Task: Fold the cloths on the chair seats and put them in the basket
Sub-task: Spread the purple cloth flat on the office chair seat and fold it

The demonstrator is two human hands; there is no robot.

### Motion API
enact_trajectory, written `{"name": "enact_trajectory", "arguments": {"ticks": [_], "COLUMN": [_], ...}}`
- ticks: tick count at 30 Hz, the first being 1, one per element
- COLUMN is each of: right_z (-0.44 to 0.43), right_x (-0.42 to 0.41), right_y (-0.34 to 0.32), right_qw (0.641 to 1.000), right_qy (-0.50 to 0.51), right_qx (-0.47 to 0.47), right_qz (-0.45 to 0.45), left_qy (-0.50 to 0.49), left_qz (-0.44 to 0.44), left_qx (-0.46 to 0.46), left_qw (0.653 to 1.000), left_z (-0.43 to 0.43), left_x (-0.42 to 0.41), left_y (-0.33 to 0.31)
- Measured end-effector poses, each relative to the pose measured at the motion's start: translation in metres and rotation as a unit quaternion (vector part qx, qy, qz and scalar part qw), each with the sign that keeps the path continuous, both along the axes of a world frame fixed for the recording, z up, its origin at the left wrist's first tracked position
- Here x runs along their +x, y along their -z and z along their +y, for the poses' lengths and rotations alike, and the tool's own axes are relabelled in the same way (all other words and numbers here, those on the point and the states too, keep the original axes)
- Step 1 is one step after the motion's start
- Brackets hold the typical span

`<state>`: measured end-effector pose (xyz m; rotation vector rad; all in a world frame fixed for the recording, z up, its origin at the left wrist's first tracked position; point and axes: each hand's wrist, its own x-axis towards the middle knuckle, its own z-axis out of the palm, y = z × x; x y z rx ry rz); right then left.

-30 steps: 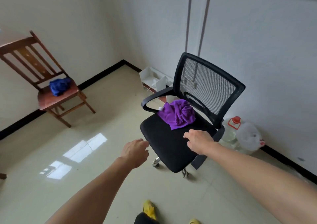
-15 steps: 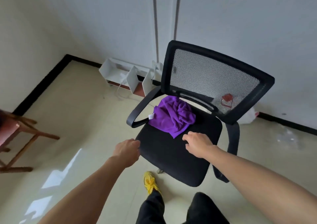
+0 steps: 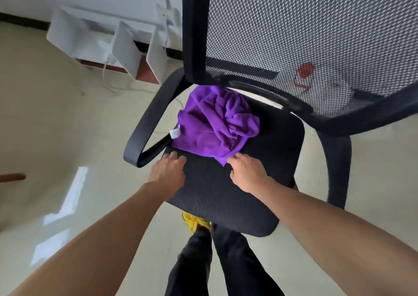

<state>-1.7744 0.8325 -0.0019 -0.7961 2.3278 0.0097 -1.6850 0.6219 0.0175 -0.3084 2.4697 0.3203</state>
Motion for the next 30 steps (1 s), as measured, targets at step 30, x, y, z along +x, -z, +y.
{"name": "enact_trajectory", "arguments": {"ticks": [30], "right_z": [0.064], "right_x": [0.124], "right_y": [0.064], "right_qw": [0.989], "right_qy": [0.144], "right_qx": [0.027], "right_qz": [0.003], "left_qy": [0.068], "left_qz": [-0.144], "left_qx": [0.022], "left_qw": [0.987], "left_z": [0.023], "left_x": [0.084], "left_y": [0.075]}}
